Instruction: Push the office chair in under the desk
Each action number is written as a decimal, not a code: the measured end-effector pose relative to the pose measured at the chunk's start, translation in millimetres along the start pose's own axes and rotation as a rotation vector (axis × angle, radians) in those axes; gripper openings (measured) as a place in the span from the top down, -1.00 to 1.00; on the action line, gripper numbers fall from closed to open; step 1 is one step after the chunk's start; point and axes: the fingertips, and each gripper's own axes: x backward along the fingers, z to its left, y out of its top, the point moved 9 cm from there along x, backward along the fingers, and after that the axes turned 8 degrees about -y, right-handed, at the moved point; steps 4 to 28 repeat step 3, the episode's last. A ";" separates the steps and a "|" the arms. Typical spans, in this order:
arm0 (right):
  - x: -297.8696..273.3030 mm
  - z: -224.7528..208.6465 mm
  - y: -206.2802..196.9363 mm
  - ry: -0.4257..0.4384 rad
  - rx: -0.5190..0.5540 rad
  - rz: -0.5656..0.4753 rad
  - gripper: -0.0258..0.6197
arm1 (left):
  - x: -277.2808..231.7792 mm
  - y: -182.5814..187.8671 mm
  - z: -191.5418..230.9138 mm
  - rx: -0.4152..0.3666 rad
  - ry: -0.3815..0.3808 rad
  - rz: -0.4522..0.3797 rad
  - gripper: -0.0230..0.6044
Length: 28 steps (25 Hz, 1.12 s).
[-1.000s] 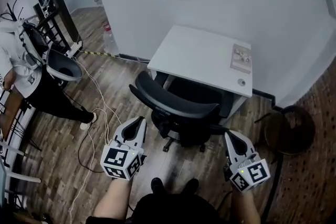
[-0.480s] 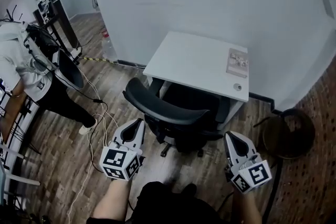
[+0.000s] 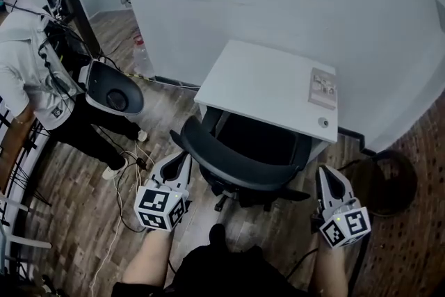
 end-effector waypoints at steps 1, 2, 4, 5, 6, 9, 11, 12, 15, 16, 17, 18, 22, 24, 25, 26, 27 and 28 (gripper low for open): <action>-7.4 2.0 3.6 -0.014 0.003 -0.005 0.91 | -4.2 3.6 10.3 -0.001 -0.005 -0.002 0.84; -15.0 4.2 7.4 -0.027 0.006 -0.012 0.91 | -8.4 7.3 20.4 -0.002 -0.010 -0.005 0.84; -22.6 6.4 11.3 -0.040 0.009 -0.018 0.91 | -12.4 11.1 30.4 -0.003 -0.015 -0.009 0.84; -22.6 6.4 11.3 -0.040 0.009 -0.018 0.91 | -12.4 11.1 30.4 -0.003 -0.015 -0.009 0.84; -22.6 6.4 11.3 -0.040 0.009 -0.018 0.91 | -12.4 11.1 30.4 -0.003 -0.015 -0.009 0.84; -22.6 6.4 11.3 -0.040 0.009 -0.018 0.91 | -12.4 11.1 30.4 -0.003 -0.015 -0.009 0.84; -22.6 6.4 11.3 -0.040 0.009 -0.018 0.91 | -12.4 11.1 30.4 -0.003 -0.015 -0.009 0.84; -22.6 6.4 11.3 -0.040 0.009 -0.018 0.91 | -12.4 11.1 30.4 -0.003 -0.015 -0.009 0.84; -22.6 6.4 11.3 -0.040 0.009 -0.018 0.91 | -12.4 11.1 30.4 -0.003 -0.015 -0.009 0.84; -22.6 6.4 11.3 -0.040 0.009 -0.018 0.91 | -12.4 11.1 30.4 -0.003 -0.015 -0.009 0.84; -22.6 6.4 11.3 -0.040 0.009 -0.018 0.91 | -12.4 11.1 30.4 -0.003 -0.015 -0.009 0.84; -22.6 6.4 11.3 -0.040 0.009 -0.018 0.91 | -12.4 11.1 30.4 -0.003 -0.015 -0.009 0.84; -22.6 6.4 11.3 -0.040 0.009 -0.018 0.91 | -12.4 11.1 30.4 -0.003 -0.015 -0.009 0.84; -22.6 6.4 11.3 -0.040 0.009 -0.018 0.91 | -12.4 11.1 30.4 -0.003 -0.015 -0.009 0.84; -22.6 6.4 11.3 -0.040 0.009 -0.018 0.91 | -12.4 11.1 30.4 -0.003 -0.015 -0.009 0.84; -22.6 6.4 11.3 -0.040 0.009 -0.018 0.91 | -12.4 11.1 30.4 -0.003 -0.015 -0.009 0.84; -22.6 6.4 11.3 -0.040 0.009 -0.018 0.91 | -12.4 11.1 30.4 -0.003 -0.015 -0.009 0.84; -22.6 6.4 11.3 -0.040 0.009 -0.018 0.91 | -12.4 11.1 30.4 -0.003 -0.015 -0.009 0.84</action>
